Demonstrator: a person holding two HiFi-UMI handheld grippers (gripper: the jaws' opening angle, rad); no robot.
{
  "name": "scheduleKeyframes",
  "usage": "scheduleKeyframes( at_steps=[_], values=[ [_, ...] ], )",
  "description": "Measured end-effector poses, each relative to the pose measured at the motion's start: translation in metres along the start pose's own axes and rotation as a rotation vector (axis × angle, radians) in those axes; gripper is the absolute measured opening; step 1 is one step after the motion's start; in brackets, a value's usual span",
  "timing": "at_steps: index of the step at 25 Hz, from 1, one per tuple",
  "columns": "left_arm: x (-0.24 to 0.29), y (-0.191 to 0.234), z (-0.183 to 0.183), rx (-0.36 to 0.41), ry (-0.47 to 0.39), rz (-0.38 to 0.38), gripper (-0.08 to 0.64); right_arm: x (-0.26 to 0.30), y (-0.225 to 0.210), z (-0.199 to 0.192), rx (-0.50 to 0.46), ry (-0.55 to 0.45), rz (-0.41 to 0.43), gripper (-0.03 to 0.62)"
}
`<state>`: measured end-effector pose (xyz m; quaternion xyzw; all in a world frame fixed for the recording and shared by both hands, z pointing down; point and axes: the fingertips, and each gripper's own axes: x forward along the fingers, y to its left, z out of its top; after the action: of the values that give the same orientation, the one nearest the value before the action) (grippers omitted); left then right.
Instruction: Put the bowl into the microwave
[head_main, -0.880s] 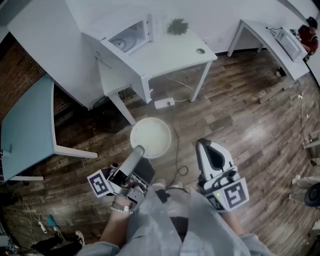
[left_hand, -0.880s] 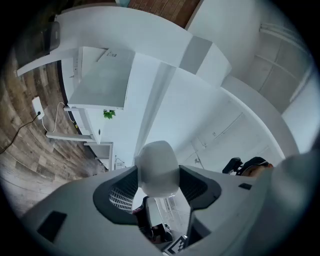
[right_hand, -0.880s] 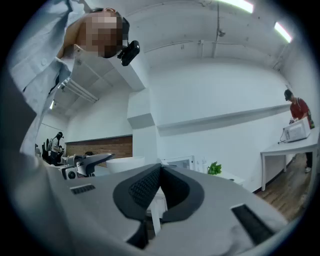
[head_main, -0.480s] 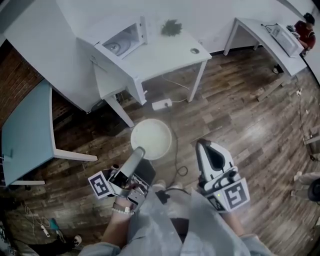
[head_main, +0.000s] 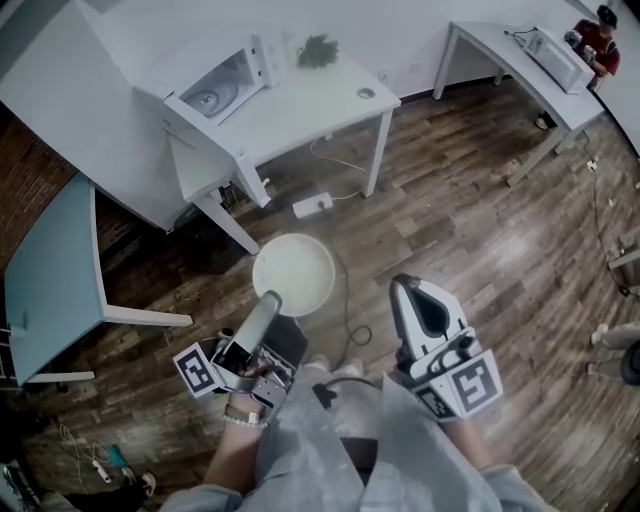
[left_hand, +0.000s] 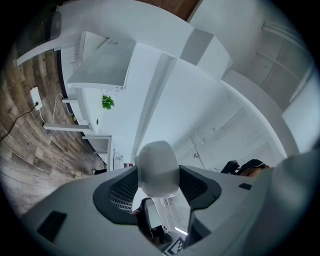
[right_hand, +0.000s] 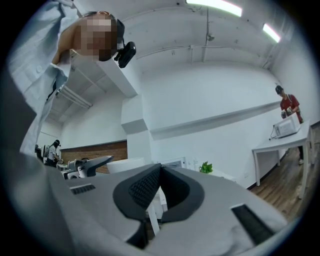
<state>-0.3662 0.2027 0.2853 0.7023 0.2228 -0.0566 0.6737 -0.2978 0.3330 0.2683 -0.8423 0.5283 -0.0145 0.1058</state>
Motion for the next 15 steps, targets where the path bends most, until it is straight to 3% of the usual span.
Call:
scheduleKeyframes(
  at_steps=[15],
  values=[
    [0.038, 0.02, -0.027, -0.022, 0.071, -0.017, 0.255, -0.034, -0.045, 0.0, 0.012, -0.011, -0.103, -0.002]
  ],
)
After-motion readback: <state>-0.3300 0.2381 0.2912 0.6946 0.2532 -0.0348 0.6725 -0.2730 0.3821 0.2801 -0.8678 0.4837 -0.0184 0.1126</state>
